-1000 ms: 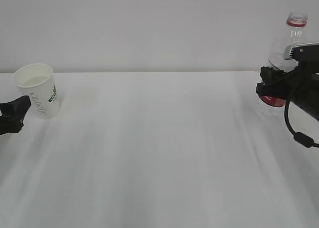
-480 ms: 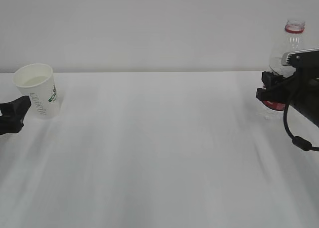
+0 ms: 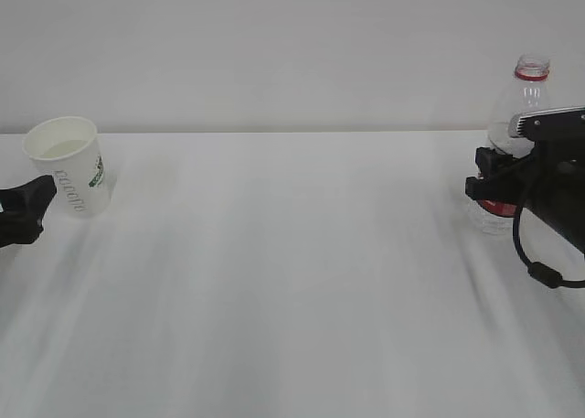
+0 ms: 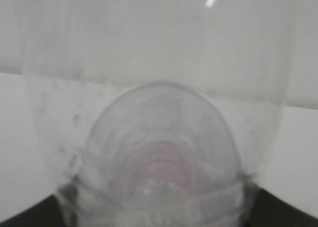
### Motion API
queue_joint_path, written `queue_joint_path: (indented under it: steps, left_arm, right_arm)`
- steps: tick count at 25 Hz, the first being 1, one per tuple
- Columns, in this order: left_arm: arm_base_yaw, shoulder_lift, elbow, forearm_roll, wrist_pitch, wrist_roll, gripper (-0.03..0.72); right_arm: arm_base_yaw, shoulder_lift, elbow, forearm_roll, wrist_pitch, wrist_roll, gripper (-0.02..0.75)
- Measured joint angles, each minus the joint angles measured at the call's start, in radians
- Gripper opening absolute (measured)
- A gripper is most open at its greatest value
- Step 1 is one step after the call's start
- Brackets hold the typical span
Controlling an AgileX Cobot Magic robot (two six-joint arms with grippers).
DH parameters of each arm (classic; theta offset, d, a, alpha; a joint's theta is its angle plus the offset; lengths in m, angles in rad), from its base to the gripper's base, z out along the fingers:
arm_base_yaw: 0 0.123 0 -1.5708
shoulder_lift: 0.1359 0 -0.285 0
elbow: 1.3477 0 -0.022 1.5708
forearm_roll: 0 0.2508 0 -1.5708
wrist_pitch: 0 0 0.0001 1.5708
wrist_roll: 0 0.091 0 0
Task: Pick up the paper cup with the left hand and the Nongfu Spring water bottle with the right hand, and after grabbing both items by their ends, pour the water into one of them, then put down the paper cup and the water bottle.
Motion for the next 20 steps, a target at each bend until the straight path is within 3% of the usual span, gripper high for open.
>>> queue_joint_path:
  steps: [9, 15, 20]
  left_arm:
    - [0.0, 0.0, 0.0, 0.0, 0.0, 0.0, 0.61]
    - [0.0, 0.0, 0.0, 0.0, 0.0, 0.0, 0.605]
    - [0.0, 0.0, 0.0, 0.0, 0.0, 0.0, 0.601]
  right_arm:
    - [0.0, 0.033, -0.002, -0.008, -0.051, 0.044, 0.368]
    - [0.0, 0.035, -0.003, -0.043, -0.055, 0.06, 0.505]
    - [0.0, 0.04, -0.003, -0.061, -0.065, 0.062, 0.536]
